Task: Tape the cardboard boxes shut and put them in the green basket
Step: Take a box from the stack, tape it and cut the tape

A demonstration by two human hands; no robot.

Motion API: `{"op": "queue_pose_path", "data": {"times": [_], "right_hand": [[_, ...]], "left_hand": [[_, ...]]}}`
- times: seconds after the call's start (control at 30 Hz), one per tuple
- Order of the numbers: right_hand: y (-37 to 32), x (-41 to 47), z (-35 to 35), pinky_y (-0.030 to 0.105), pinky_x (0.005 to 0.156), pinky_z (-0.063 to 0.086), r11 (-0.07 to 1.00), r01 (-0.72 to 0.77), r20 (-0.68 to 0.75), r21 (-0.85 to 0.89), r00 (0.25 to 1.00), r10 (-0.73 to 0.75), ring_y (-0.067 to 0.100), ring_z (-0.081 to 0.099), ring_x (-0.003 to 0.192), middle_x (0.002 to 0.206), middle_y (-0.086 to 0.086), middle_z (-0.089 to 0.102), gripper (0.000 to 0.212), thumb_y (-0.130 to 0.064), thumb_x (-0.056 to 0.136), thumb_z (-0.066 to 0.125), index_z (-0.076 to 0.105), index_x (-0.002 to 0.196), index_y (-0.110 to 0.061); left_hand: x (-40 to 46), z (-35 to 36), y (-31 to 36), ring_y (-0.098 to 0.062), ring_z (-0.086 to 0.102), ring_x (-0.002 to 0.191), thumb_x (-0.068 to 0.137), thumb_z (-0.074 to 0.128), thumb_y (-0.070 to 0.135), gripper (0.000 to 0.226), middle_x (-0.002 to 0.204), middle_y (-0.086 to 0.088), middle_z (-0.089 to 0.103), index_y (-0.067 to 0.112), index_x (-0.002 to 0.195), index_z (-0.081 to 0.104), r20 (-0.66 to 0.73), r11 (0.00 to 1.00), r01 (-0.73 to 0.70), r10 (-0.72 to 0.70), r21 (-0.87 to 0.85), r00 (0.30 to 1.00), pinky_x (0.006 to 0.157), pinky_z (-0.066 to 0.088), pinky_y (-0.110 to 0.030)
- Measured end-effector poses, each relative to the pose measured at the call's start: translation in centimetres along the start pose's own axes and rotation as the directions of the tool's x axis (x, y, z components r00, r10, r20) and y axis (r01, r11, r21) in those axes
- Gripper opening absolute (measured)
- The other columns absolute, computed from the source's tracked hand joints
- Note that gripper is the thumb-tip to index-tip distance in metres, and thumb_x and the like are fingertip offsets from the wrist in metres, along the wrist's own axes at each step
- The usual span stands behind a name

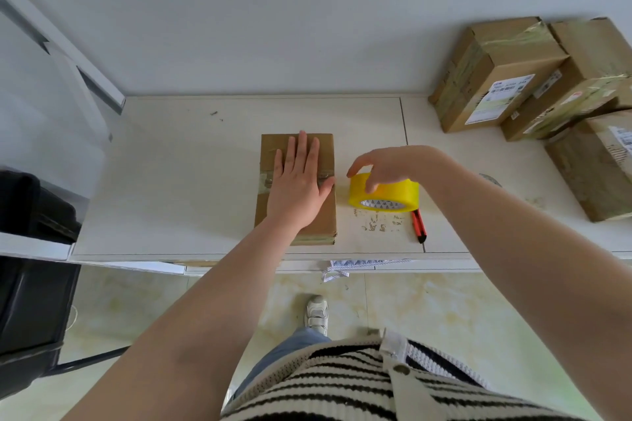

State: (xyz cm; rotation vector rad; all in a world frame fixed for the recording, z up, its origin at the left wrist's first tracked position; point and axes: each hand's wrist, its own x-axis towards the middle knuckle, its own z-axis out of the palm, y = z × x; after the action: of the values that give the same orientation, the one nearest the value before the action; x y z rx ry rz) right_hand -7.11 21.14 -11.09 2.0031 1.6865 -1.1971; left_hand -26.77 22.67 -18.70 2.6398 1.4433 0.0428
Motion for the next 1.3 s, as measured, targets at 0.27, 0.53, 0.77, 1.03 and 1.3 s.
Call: {"op": "queue_pose_path", "data": {"times": [0.27,0.53,0.77,1.03,1.3], "right_hand": [[0.7,-0.2,0.5,0.036,0.081,0.038,0.988,-0.054,0.013,0.143,0.999,0.053,0.021,0.042,0.106,0.119,-0.005,0.041,0.052,-0.014,0.079,0.062,0.053,0.118,-0.046],[0.6,0.5,2.2,0.028,0.077,0.04,0.99,0.074,-0.242,0.123,0.969,-0.042,0.018,0.053,0.093,0.12,0.002,0.058,0.015,-0.025,0.096,0.055,0.06,0.11,-0.02],[3.4,-1.9,2.7,0.024,0.065,0.041,0.938,0.105,-0.284,0.329,0.959,-0.007,0.014,0.053,0.083,0.095,-0.01,0.054,0.006,-0.018,0.094,0.06,0.061,0.094,-0.024],[4.3,-6.5,5.5,0.034,0.074,0.04,0.577,0.241,-0.378,0.78,0.917,0.128,0.026,0.051,0.081,0.096,0.014,0.057,0.012,-0.016,0.099,0.054,0.059,0.102,-0.026],[1.8,-8.2,6.9,0.039,0.076,0.039,0.333,0.413,-0.477,0.848,0.868,0.138,0.025,0.054,0.085,0.097,0.014,0.059,0.023,-0.01,0.1,0.051,0.056,0.093,-0.031]], "left_hand": [[0.0,0.0,0.1,-0.029,-0.003,0.151,0.097,0.02,0.058,0.078,0.164,-0.013,-0.009,0.011,0.157,0.003,0.011,1.0,0.003,-0.004,0.015,1.0,0.123,0.001,-0.046],[0.1,0.0,0.0,-0.029,-0.004,0.151,0.098,0.022,0.057,0.077,0.164,-0.012,-0.009,0.011,0.157,0.004,0.021,1.0,0.004,-0.004,-0.002,1.0,0.123,0.0,-0.046],[0.2,-0.3,0.1,-0.028,-0.011,0.151,0.093,0.013,0.063,0.083,0.163,-0.012,-0.014,0.012,0.157,-0.001,0.047,1.0,-0.003,0.005,-0.024,0.999,0.122,-0.006,-0.045],[-1.1,-4.3,5.2,-0.02,0.05,0.128,0.095,0.056,0.045,0.052,0.139,-0.004,0.055,0.016,0.138,0.053,-0.103,0.812,-0.035,-0.03,-0.582,0.994,0.103,0.04,-0.031],[-1.2,-6.5,8.1,-0.006,0.066,0.094,0.082,0.077,0.014,0.007,0.103,0.004,0.07,0.01,0.088,0.073,-0.013,0.487,0.09,-0.205,-0.869,0.979,0.076,0.048,-0.012]]}}
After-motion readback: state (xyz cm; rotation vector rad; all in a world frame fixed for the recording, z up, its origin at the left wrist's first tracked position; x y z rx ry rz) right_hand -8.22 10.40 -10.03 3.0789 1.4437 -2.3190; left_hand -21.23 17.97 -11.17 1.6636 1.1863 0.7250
